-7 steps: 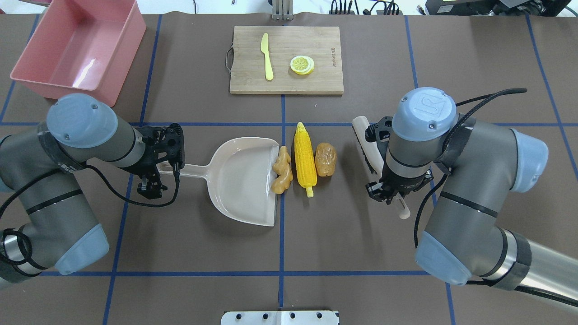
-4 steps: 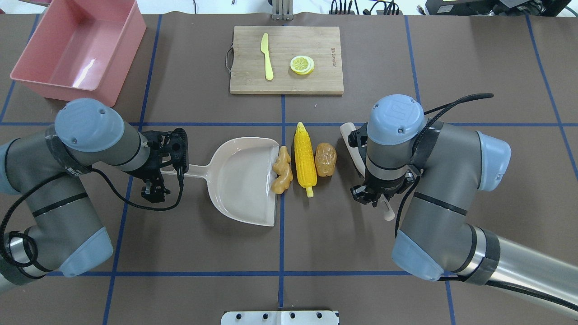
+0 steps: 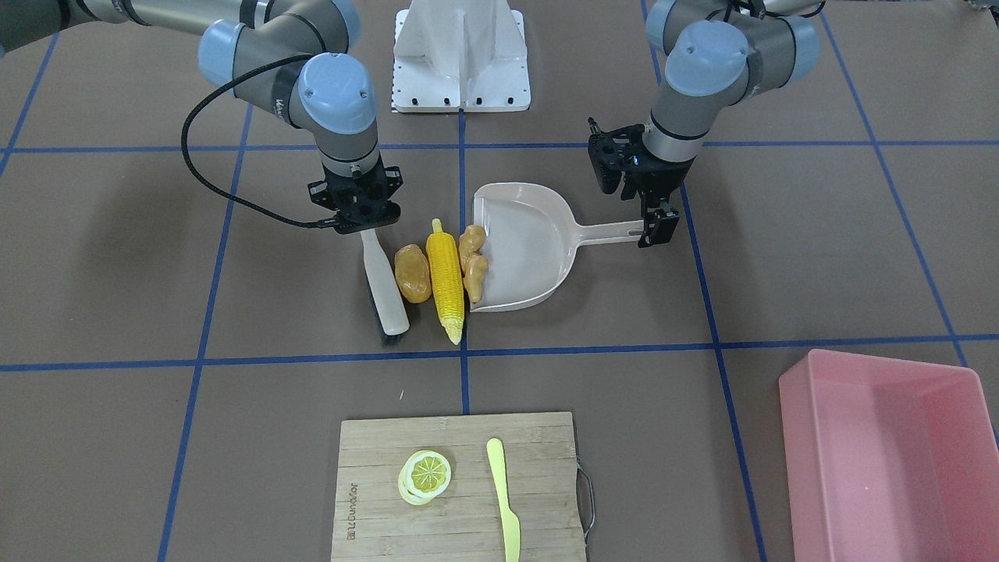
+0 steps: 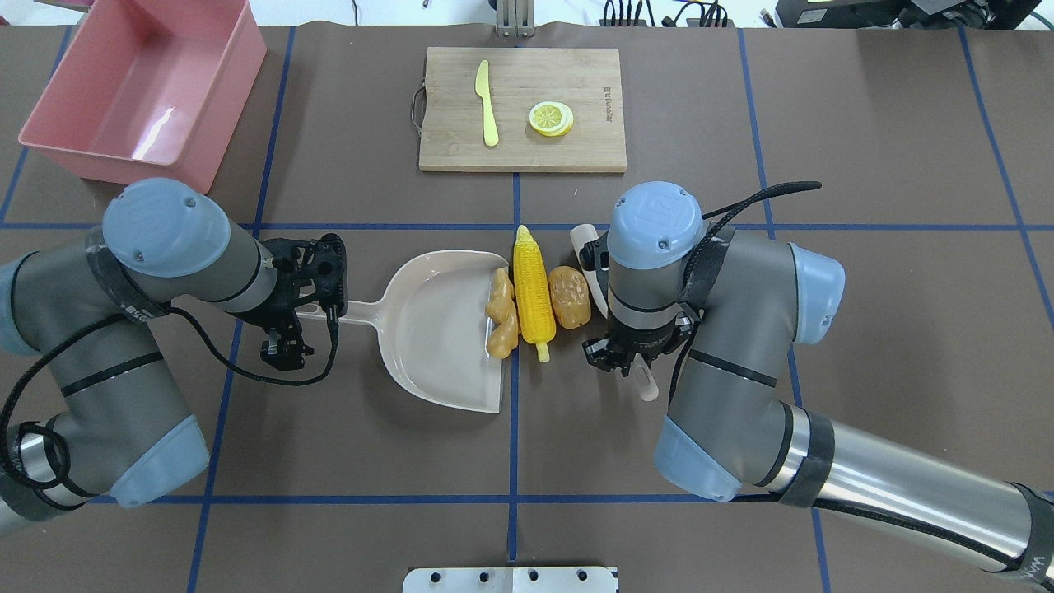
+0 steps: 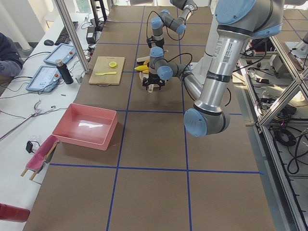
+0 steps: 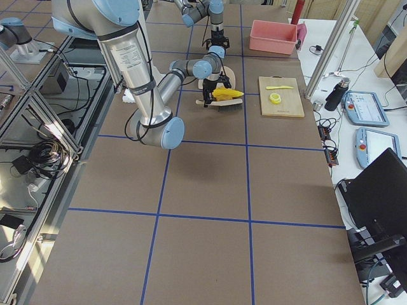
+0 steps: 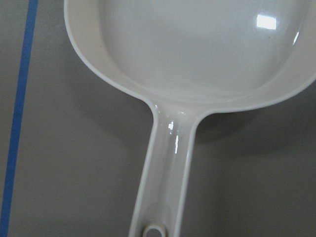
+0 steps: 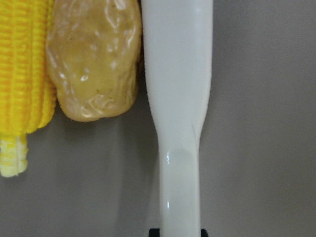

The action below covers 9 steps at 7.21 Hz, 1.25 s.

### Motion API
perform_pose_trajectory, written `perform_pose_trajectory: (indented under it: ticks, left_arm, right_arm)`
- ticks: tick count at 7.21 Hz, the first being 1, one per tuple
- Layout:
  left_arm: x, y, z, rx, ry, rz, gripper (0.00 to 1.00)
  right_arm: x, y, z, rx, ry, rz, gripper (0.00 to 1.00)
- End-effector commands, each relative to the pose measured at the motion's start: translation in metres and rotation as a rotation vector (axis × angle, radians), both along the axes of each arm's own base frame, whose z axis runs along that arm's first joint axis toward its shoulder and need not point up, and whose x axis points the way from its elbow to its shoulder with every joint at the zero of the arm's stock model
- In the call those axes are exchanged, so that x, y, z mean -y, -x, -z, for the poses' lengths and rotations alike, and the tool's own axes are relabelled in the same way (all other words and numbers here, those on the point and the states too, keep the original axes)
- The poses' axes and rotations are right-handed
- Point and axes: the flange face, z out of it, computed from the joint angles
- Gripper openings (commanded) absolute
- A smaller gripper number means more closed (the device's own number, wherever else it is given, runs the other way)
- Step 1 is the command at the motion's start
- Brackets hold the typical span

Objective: Sweep and dump trash into bin
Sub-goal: 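Sweep the potato, corn and ginger into the dustpan with the brush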

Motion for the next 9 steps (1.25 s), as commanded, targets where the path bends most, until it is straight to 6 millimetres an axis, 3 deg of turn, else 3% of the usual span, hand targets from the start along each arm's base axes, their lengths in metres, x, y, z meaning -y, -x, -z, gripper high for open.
perform_pose_trajectory:
  ticks: [1, 5, 9]
  left_arm:
    - [-0.002, 0.004, 0.012, -0.015, -0.016, -0.001, 0.98]
    - [-0.003, 0.004, 0.001, 0.014, 0.006, -0.001, 0.98]
    - [-0.003, 0.005, 0.002, 0.009, 0.005, -0.001, 0.98]
  right_arm:
    - [0.0, 0.014, 0.022, 0.044, 0.014, -0.004, 0.0]
    - [-0.012, 0.044, 0.038, 0.102, 0.019, -0.011, 0.0]
    - [-0.015, 0.045, 0.065, 0.194, 0.037, -0.034, 0.0]
